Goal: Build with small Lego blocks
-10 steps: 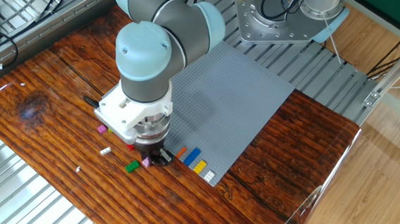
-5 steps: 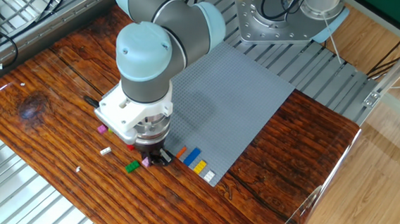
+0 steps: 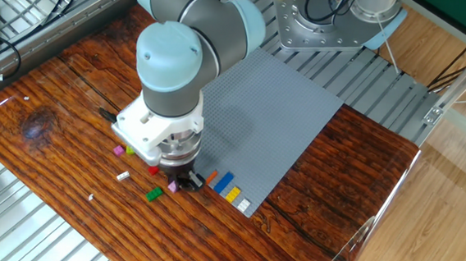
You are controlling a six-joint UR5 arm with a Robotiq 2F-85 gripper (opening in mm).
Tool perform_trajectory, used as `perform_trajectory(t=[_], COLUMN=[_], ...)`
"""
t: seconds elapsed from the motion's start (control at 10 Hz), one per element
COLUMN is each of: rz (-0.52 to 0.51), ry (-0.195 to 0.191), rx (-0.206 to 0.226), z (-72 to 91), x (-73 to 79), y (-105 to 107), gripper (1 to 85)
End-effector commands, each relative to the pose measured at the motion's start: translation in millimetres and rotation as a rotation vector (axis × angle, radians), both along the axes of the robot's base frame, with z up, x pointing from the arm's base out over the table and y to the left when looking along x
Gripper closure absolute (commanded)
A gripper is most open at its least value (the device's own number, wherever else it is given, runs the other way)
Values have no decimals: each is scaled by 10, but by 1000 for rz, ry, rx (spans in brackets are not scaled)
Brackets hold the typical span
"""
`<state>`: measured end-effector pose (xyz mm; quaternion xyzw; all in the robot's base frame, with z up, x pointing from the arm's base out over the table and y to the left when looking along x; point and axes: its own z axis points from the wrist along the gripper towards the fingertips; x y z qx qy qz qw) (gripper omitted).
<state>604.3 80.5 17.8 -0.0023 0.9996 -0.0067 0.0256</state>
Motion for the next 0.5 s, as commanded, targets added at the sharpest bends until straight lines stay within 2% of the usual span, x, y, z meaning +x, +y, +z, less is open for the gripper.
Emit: perform_trajectory(t=[0.0, 0.2, 0.4], rz=[4, 24, 23], ry=[21, 23, 21], rx=[9, 16, 35], z=[170, 211, 152], x=[-132, -259, -418], y=[49, 30, 66], gripper=[713, 717, 717])
